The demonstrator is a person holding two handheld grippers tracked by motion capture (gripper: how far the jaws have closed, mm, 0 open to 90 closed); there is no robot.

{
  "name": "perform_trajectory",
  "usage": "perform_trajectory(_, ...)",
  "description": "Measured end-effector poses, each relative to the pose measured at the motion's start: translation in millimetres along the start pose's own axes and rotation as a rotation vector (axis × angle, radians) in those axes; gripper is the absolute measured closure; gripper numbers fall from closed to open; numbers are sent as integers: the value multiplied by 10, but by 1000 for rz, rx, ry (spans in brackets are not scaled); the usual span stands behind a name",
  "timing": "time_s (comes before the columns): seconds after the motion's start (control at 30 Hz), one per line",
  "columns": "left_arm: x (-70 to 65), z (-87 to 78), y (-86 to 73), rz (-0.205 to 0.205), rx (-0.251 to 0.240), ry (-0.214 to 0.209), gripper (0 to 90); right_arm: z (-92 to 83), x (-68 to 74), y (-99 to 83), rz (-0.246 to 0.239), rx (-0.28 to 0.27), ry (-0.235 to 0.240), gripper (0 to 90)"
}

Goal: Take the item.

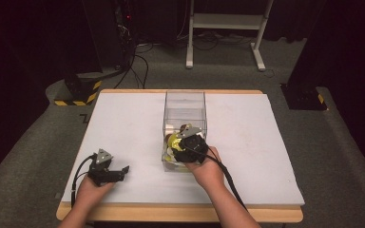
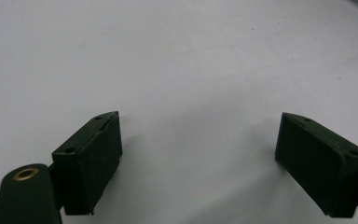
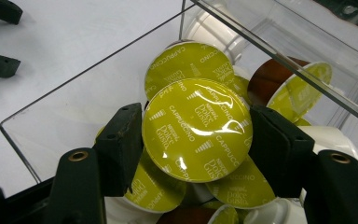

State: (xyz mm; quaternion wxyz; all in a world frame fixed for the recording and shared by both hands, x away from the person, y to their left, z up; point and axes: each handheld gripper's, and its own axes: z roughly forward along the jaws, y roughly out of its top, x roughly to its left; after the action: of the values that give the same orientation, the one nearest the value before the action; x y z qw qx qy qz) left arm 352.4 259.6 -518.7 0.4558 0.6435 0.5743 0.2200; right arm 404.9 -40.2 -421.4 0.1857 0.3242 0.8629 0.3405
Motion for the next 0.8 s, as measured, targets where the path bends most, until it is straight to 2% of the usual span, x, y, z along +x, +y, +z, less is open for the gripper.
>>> perform_trajectory(0.3, 0, 0, 0, 0, 0, 0, 148, -73, -17, -77, 8, -47, -5, 377)
perform_trajectory(0.5, 0, 0, 0, 0, 0, 0, 149, -167, -15, -139, 8, -104, -14, 377)
perform_trajectory(0.6, 5, -1, 1, 7, 0, 1, 148, -203, -24, -169, 23, -130, -7, 377)
perform_trajectory(0.67, -5, 4, -2, -9, -8, 1, 149, -222, -21, -184, 25, -151, -5, 377)
perform_trajectory(0.8, -7, 5, -2, -12, -9, 1, 149, -248, -13, -201, 28, -180, -2, 377)
